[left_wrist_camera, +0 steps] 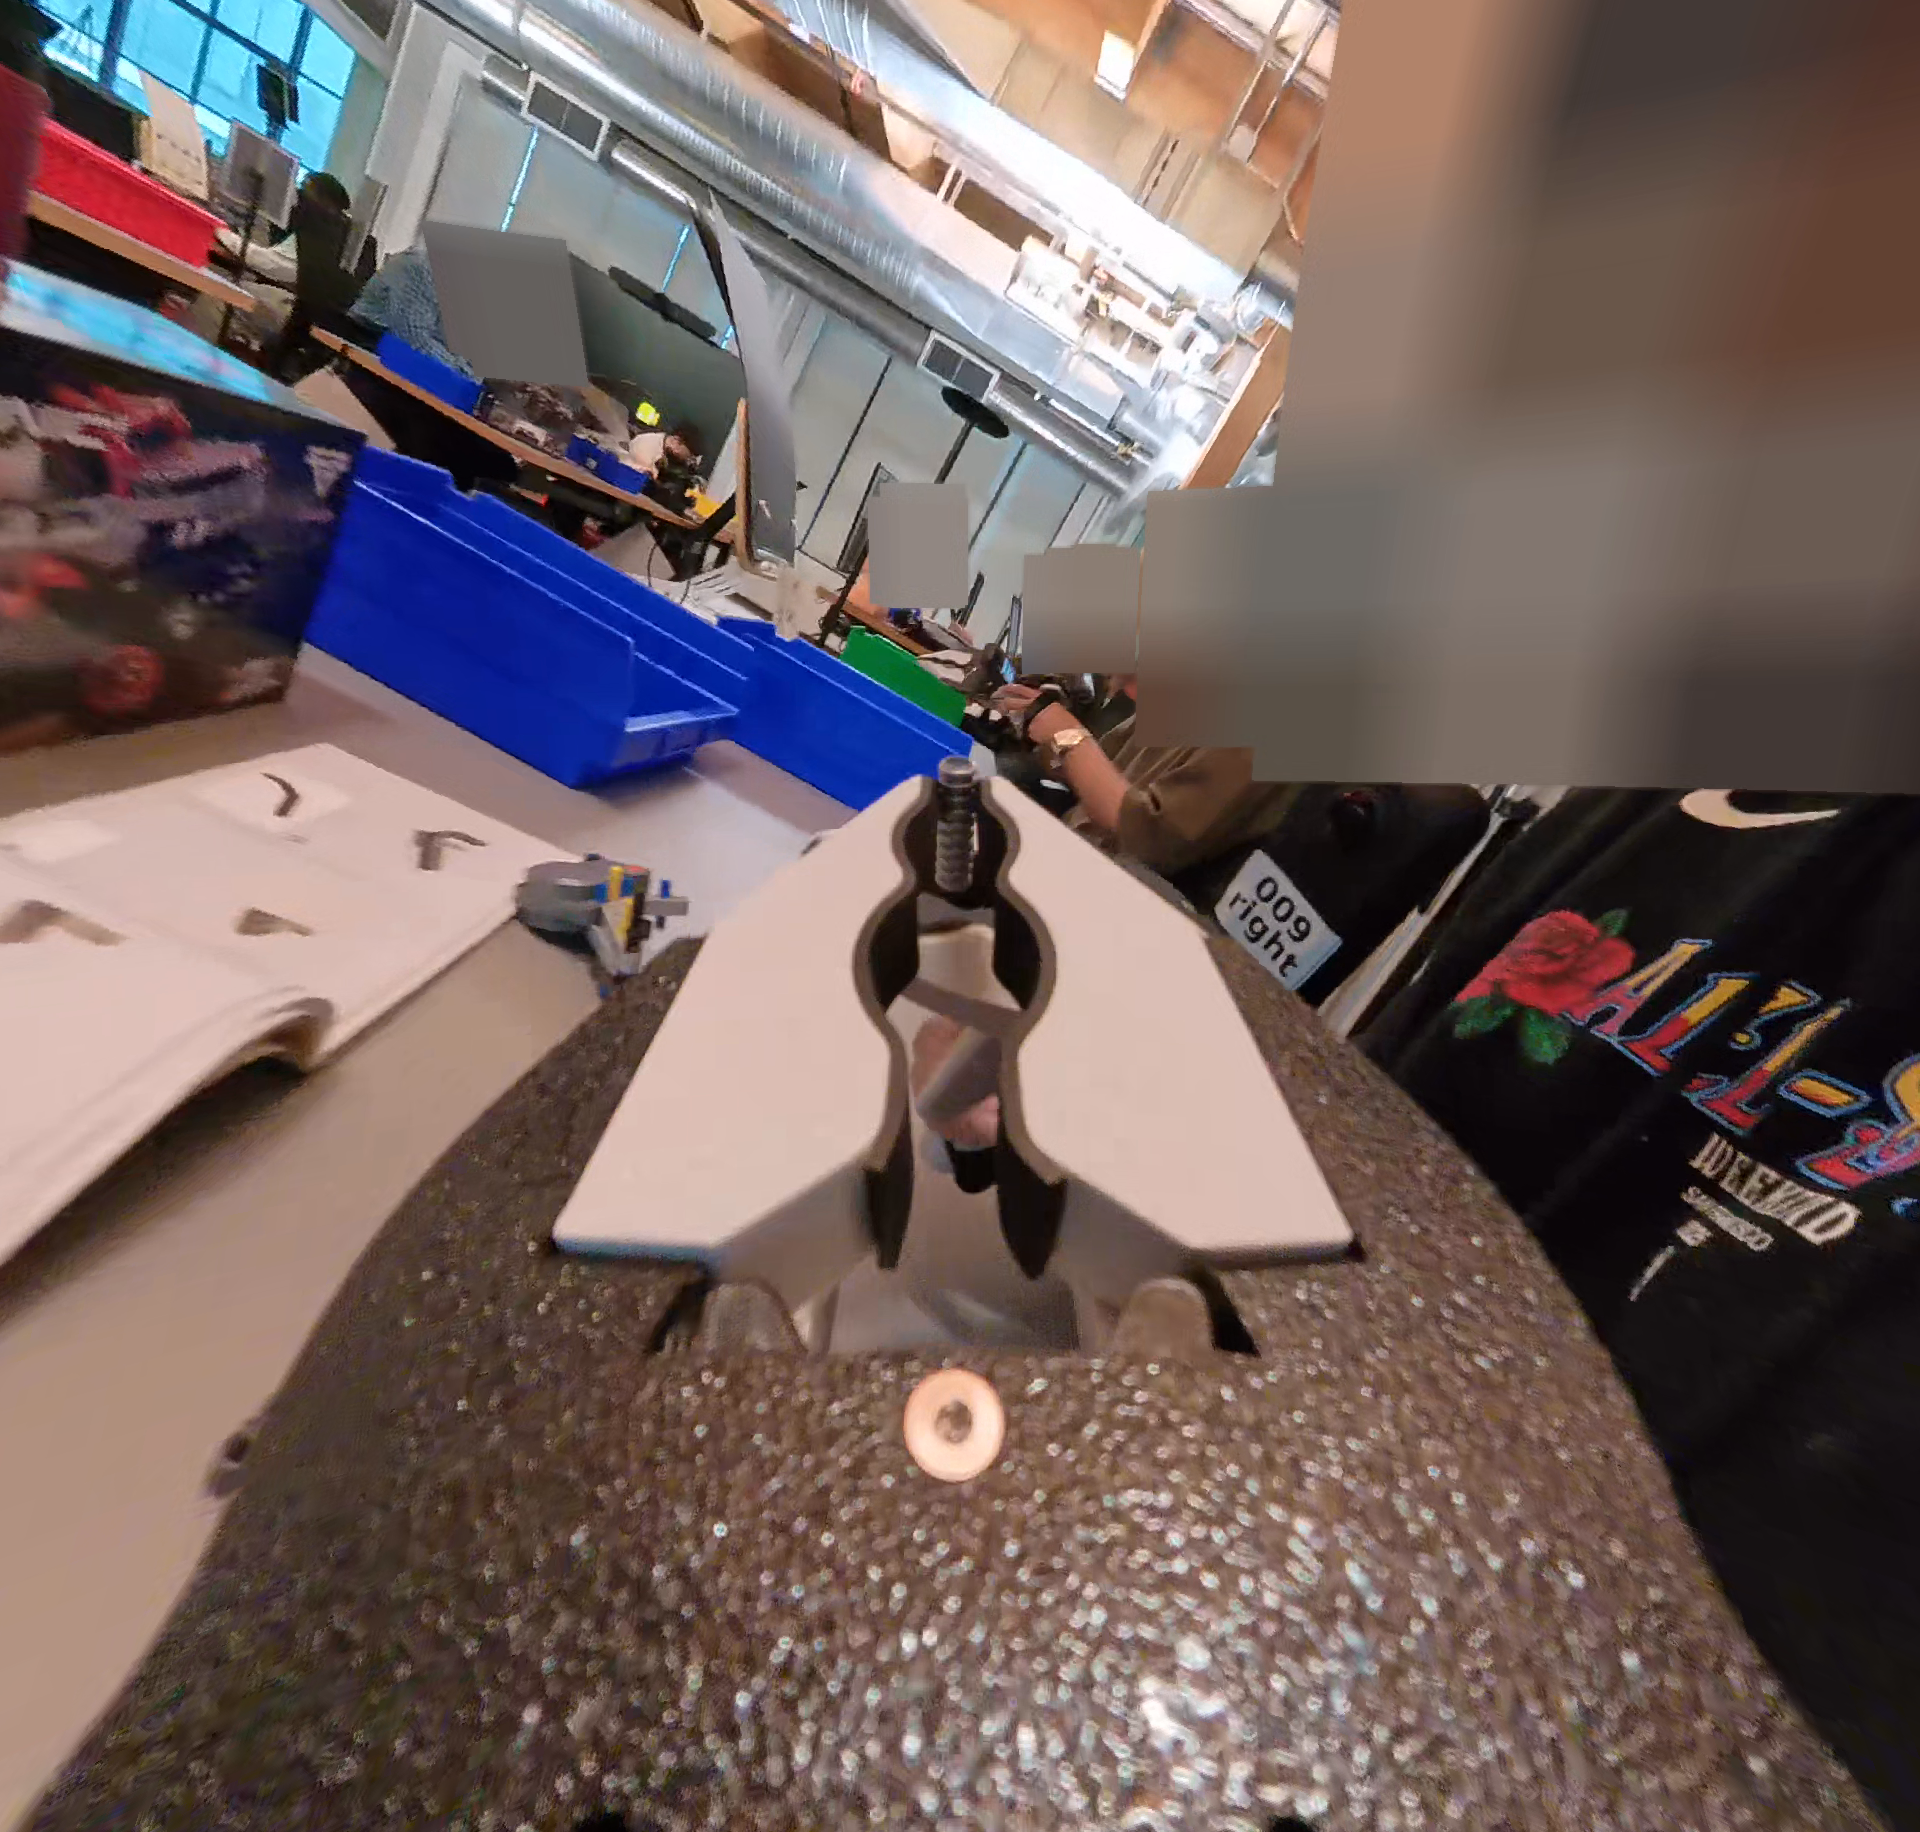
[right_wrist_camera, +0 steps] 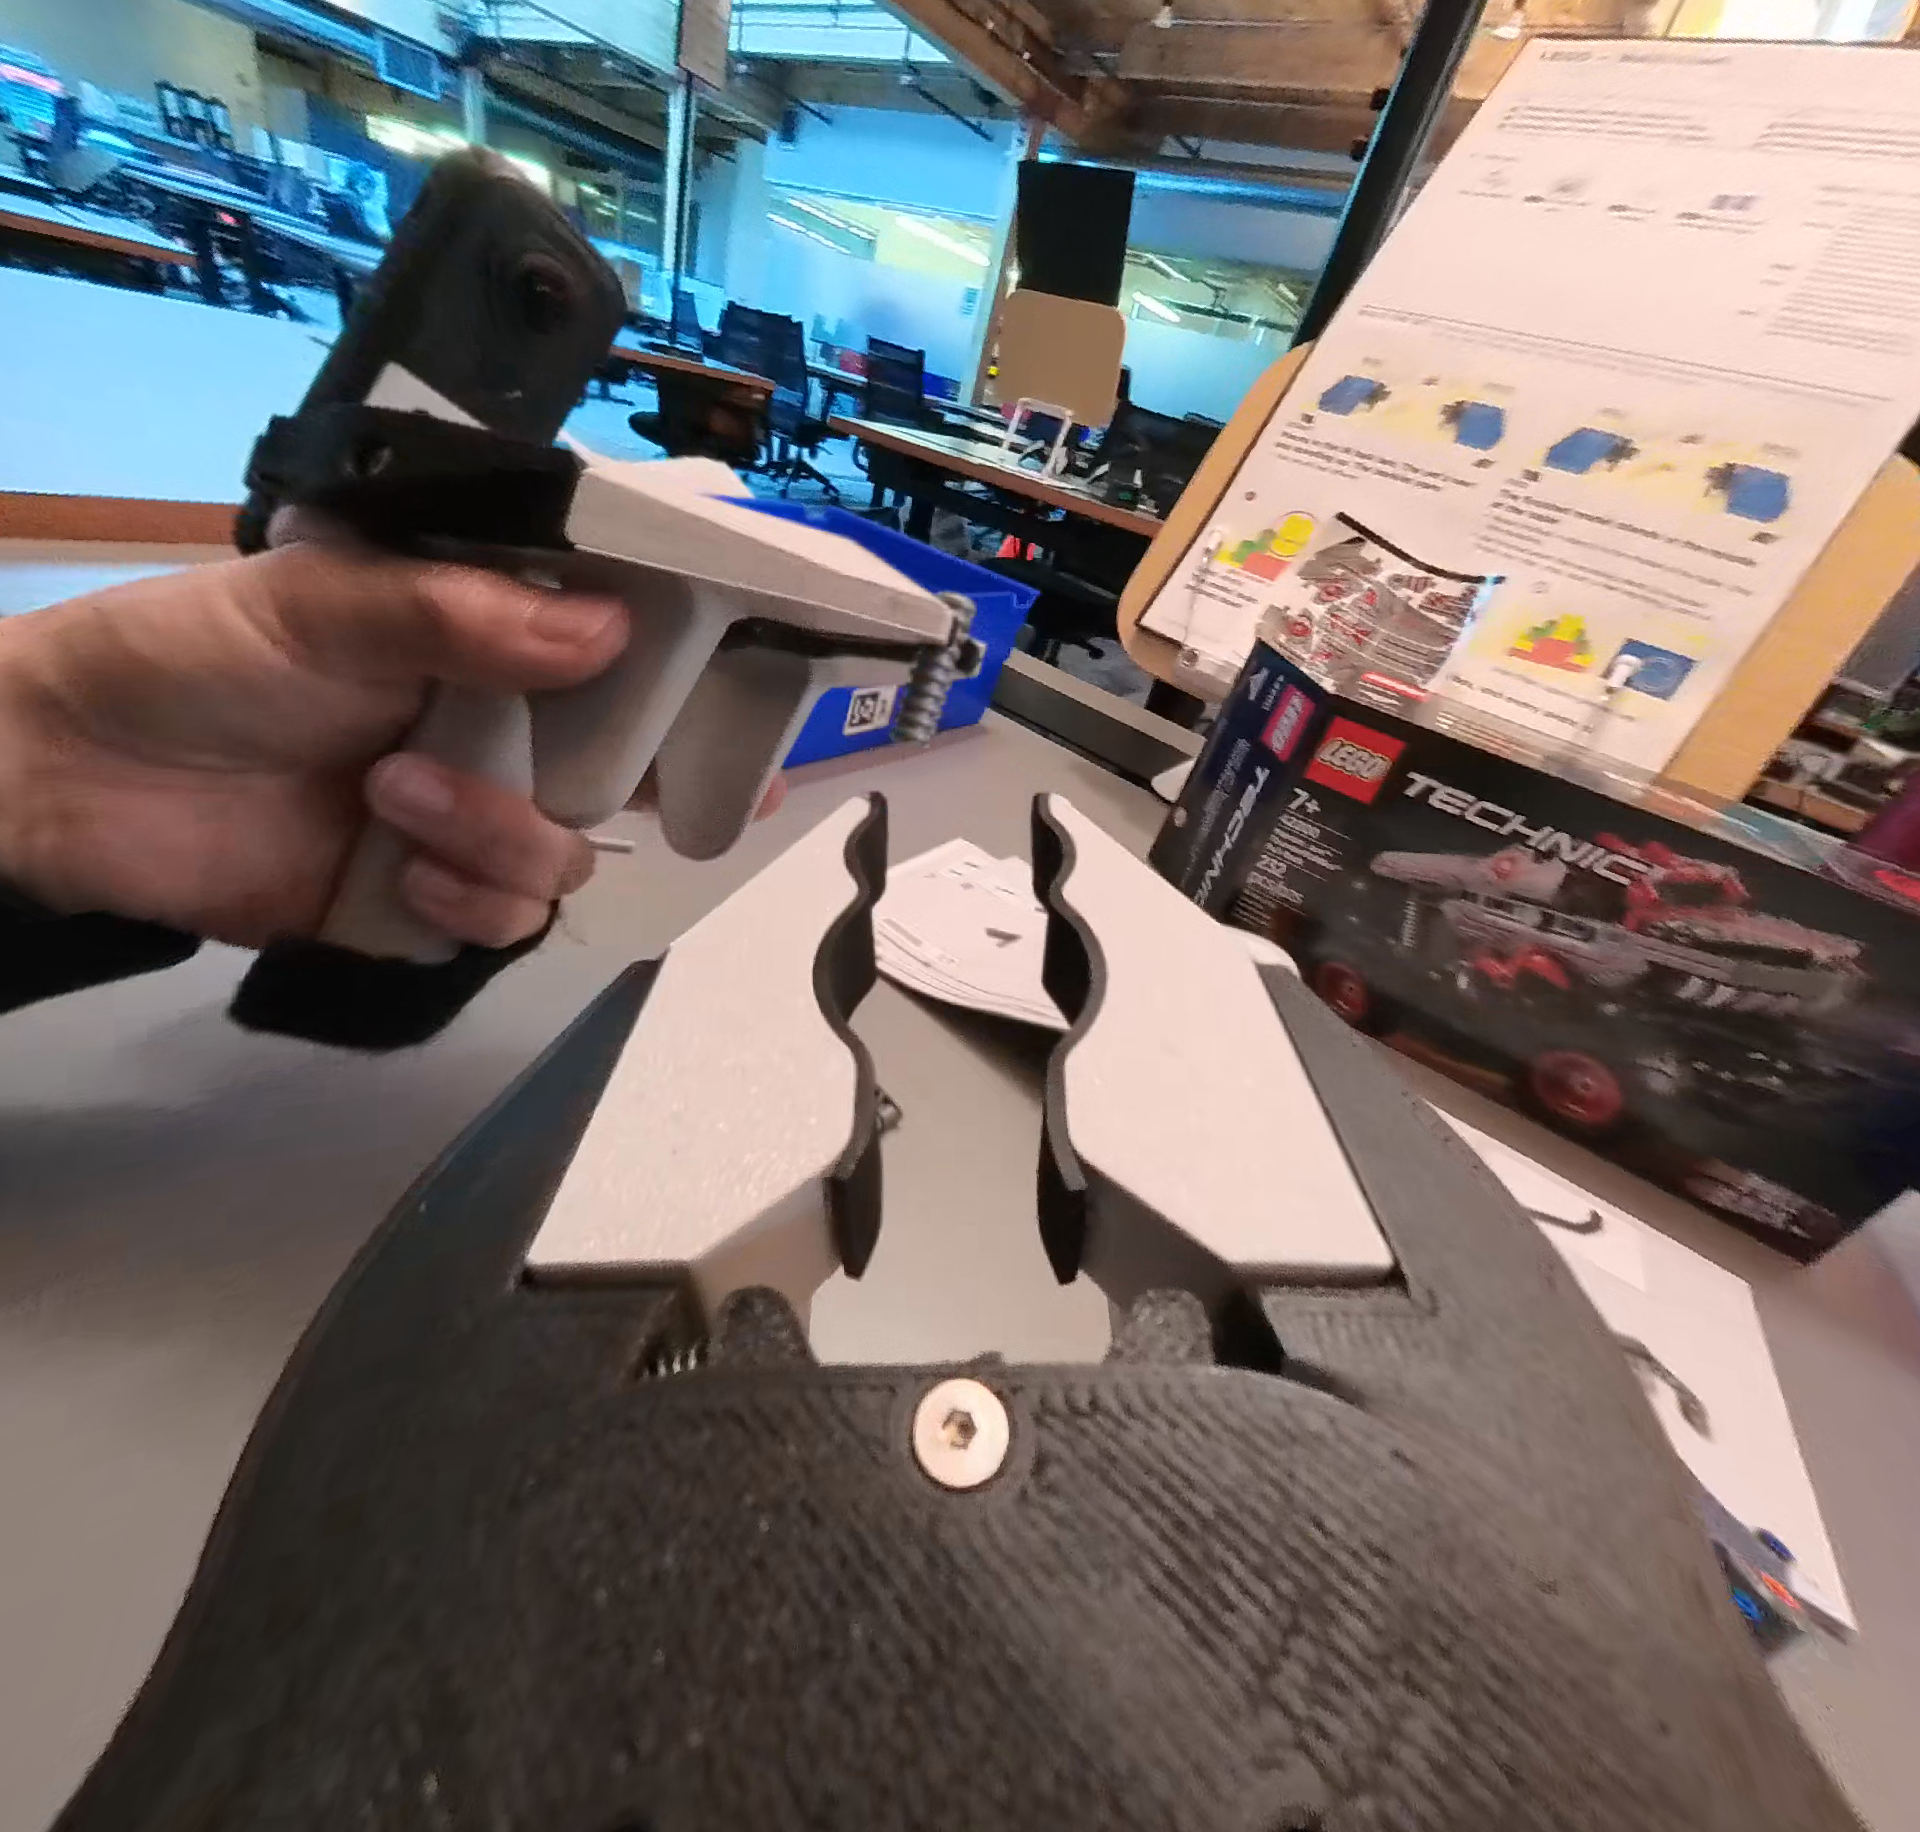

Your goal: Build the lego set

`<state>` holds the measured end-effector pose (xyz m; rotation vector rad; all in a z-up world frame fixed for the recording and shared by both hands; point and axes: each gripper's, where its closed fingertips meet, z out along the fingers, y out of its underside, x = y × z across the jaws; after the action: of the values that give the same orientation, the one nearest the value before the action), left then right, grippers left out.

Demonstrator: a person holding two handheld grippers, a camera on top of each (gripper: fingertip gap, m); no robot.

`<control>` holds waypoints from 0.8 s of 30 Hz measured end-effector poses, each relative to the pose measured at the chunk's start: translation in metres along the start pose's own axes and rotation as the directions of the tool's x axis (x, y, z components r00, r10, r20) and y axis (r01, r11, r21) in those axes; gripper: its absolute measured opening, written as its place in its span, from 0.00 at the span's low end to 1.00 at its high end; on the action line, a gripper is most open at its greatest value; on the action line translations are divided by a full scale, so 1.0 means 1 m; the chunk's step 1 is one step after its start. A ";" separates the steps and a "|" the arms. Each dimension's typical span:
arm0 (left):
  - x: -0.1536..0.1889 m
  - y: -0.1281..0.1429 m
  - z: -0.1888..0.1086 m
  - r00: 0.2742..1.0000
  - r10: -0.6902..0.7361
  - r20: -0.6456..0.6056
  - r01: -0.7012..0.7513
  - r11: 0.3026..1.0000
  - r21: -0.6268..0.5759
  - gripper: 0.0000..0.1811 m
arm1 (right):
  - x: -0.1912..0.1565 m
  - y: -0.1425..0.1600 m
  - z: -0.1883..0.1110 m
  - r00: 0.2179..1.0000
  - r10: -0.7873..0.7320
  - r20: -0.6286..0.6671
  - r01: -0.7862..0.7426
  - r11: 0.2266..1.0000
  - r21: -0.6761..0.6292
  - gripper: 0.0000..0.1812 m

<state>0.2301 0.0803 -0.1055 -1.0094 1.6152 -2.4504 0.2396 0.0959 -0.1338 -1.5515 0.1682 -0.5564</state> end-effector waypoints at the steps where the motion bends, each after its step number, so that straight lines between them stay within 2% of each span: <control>1: 0.002 0.005 0.003 1.000 -0.014 0.004 0.014 1.000 0.006 0.02 | 0.000 0.002 -0.004 1.000 -0.009 0.002 0.009 1.000 -0.001 0.11; 3: 0.003 0.013 0.007 0.999 -0.026 0.027 0.026 1.000 0.017 0.02 | -0.003 0.001 -0.010 1.000 -0.019 0.025 0.018 1.000 0.024 0.03; 5: 0.007 0.015 0.009 0.999 -0.043 0.027 0.042 0.998 0.036 0.03 | -0.002 -0.001 -0.015 1.000 -0.001 0.019 0.000 0.998 0.058 0.00; 14: 0.011 0.016 0.012 0.999 -0.006 0.050 0.002 0.998 0.063 0.02 | -0.002 -0.003 -0.022 0.995 0.054 0.089 -0.061 0.995 0.075 0.04; 16: 0.008 0.017 0.013 0.996 0.029 0.085 -0.034 0.998 0.057 0.02 | -0.003 -0.003 -0.023 0.991 0.077 0.110 -0.084 0.994 0.065 0.09; 18: 0.011 0.020 0.014 0.994 0.065 0.083 -0.068 0.997 0.031 0.03 | -0.007 -0.004 -0.023 0.985 0.106 0.138 -0.115 0.991 0.062 0.09; 20: 0.012 0.022 0.016 0.988 0.119 0.094 -0.120 0.993 0.009 0.03 | -0.008 -0.006 -0.023 0.984 0.113 0.139 -0.123 0.990 0.064 0.04; 24: 0.014 0.024 0.015 0.948 0.290 0.133 -0.283 0.957 -0.066 0.03 | -0.007 -0.005 -0.024 0.987 0.102 0.125 -0.110 0.992 0.055 0.02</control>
<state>0.2200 0.0516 -0.1152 -0.8604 1.6466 -2.1141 0.2215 0.0778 -0.1317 -1.5025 0.1377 -0.3782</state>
